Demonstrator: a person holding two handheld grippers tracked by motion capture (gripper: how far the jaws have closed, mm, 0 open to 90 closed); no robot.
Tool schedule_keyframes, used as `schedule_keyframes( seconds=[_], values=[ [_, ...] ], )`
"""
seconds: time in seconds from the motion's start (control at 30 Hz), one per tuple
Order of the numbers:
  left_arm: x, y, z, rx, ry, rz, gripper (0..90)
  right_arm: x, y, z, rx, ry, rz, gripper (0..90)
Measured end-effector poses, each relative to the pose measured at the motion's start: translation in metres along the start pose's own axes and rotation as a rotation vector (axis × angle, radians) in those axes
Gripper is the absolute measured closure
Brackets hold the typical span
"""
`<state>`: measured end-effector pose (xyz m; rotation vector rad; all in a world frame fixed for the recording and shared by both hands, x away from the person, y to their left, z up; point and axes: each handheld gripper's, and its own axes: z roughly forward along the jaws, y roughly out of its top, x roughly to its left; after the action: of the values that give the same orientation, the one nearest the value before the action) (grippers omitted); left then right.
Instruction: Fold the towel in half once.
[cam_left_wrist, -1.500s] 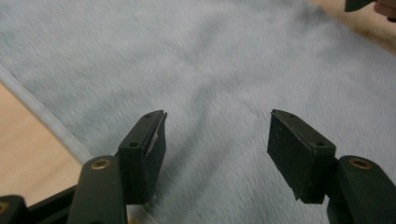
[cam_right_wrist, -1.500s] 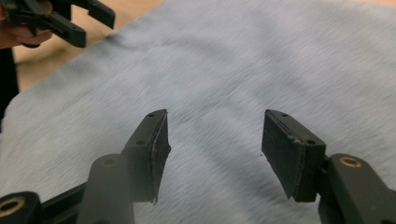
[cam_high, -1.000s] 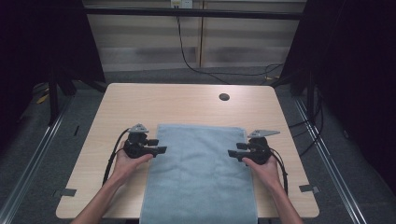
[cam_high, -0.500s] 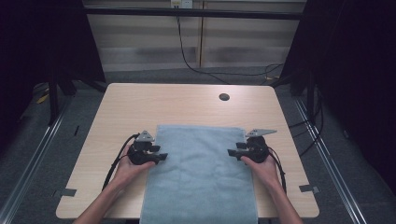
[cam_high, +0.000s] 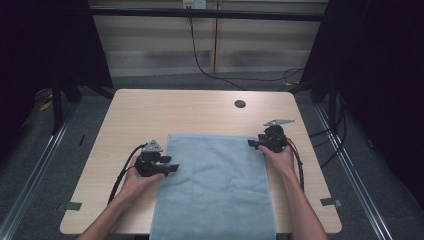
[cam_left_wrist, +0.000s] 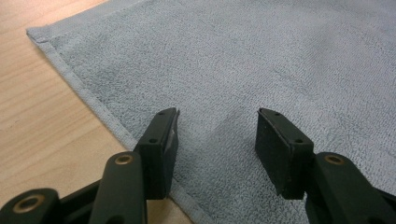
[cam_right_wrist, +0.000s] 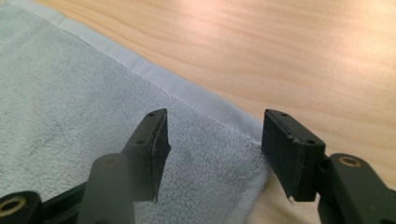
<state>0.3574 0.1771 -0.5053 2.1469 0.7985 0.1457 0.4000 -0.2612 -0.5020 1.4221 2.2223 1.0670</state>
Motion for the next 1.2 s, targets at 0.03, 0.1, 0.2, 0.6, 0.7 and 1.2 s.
schedule_keyframes(
  seconds=[0.03, 0.1, 0.2, 0.6, 0.7, 1.2],
  values=[
    [0.001, 0.0, 0.0, -0.001, -0.007, -0.005, 48.9, 0.001, -0.002, 0.002, 0.017, 0.001, -0.008, 38.8],
    [0.002, -0.002, -0.002, -0.005, -0.02, -0.017, 48.9, 0.003, -0.006, 0.002, 0.002, 0.003, -0.017, 38.0],
    [0.002, -0.008, -0.008, -0.014, -0.06, -0.034, 49.0, 0.01, -0.012, 0.0, -0.005, -0.003, -0.043, 38.5],
    [0.007, 0.009, -0.013, 0.014, 0.022, -0.066, 36.5, 0.03, -0.023, -0.009, 0.004, 0.045, -0.116, 74.5],
    [0.019, 0.02, -0.007, -0.015, 0.044, -0.095, 34.4, 0.03, -0.025, -0.01, -0.007, 0.079, -0.101, 81.9],
    [0.038, 0.023, 0.021, -0.017, 0.118, -0.076, 33.4, 0.034, -0.031, -0.011, -0.034, 0.084, -0.08, 83.3]
  ],
)
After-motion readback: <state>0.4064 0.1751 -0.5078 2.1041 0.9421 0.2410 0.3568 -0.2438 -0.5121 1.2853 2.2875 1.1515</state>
